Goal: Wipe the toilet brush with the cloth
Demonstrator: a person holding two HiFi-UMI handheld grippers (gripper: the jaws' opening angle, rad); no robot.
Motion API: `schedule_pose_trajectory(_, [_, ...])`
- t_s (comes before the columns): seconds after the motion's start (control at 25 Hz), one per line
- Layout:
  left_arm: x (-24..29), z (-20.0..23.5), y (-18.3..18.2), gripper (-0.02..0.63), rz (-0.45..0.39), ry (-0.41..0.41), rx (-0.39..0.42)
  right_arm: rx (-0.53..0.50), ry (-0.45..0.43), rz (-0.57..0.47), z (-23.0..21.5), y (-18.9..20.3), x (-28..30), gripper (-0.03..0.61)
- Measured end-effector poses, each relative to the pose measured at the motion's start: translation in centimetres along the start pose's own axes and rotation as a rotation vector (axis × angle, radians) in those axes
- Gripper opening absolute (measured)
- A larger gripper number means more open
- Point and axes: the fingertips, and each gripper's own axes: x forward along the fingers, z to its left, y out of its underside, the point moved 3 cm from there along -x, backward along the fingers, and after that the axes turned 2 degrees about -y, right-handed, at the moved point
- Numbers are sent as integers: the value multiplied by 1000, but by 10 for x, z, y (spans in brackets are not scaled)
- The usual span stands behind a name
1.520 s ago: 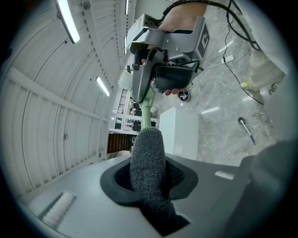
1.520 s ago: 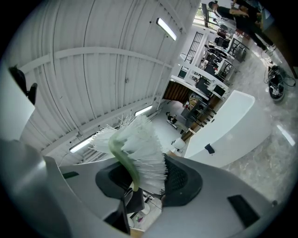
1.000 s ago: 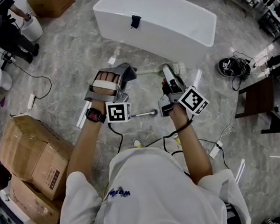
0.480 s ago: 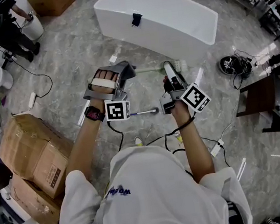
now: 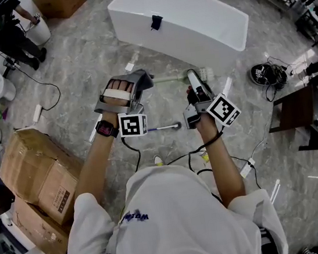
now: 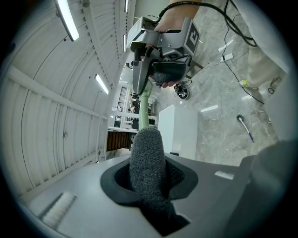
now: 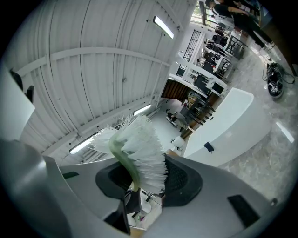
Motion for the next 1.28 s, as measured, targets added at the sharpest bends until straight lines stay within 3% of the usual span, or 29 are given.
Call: schedule_pose_trajectory(1.28, [-6, -5, 10, 92, 2, 14, -25, -4, 5, 6, -4, -5, -6, 163])
